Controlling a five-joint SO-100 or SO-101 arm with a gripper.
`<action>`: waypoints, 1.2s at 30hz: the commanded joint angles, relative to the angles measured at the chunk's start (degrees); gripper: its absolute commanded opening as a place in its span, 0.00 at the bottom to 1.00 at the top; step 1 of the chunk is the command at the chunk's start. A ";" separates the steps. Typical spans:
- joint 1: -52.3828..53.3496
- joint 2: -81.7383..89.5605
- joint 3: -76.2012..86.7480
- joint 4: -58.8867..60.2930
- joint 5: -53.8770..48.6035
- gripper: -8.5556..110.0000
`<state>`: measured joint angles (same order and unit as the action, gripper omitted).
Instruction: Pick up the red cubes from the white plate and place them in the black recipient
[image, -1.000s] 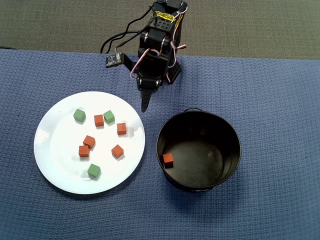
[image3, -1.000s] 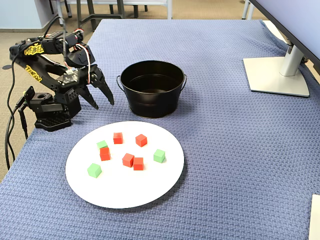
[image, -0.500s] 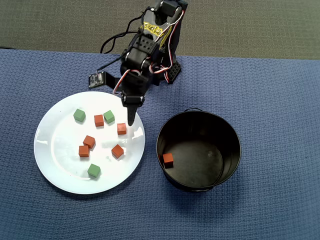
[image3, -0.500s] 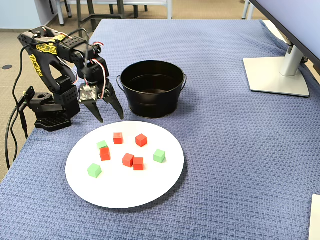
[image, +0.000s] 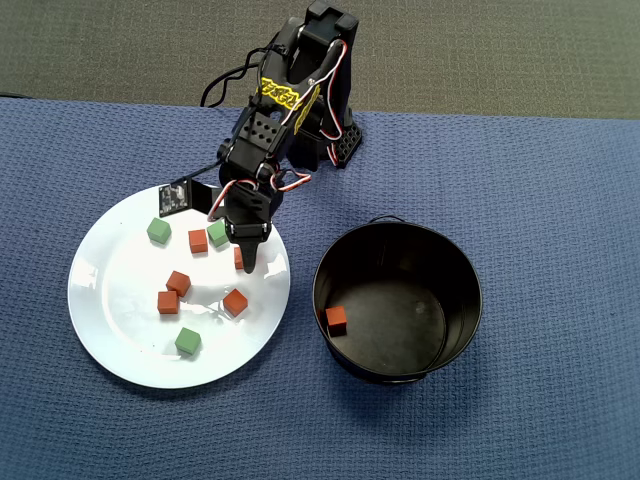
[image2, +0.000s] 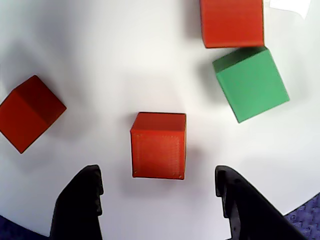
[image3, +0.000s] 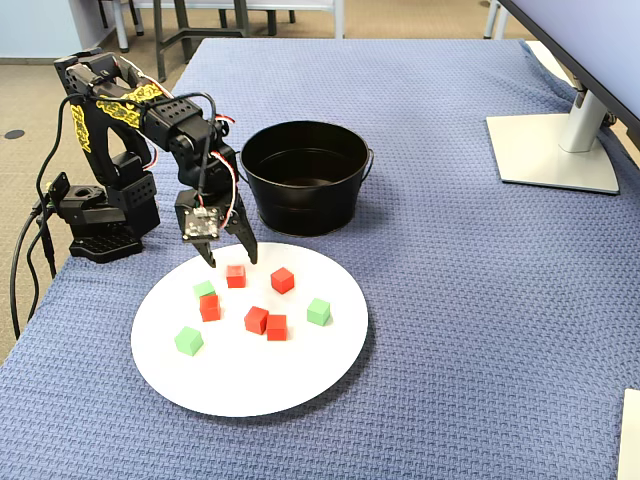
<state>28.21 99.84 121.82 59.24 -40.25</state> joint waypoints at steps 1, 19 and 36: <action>-0.53 -1.14 -3.87 -2.64 -2.02 0.24; -0.18 -8.70 -9.40 -2.99 -0.97 0.16; 0.00 2.02 -21.27 11.34 6.94 0.07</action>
<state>28.30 95.62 108.46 64.95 -36.91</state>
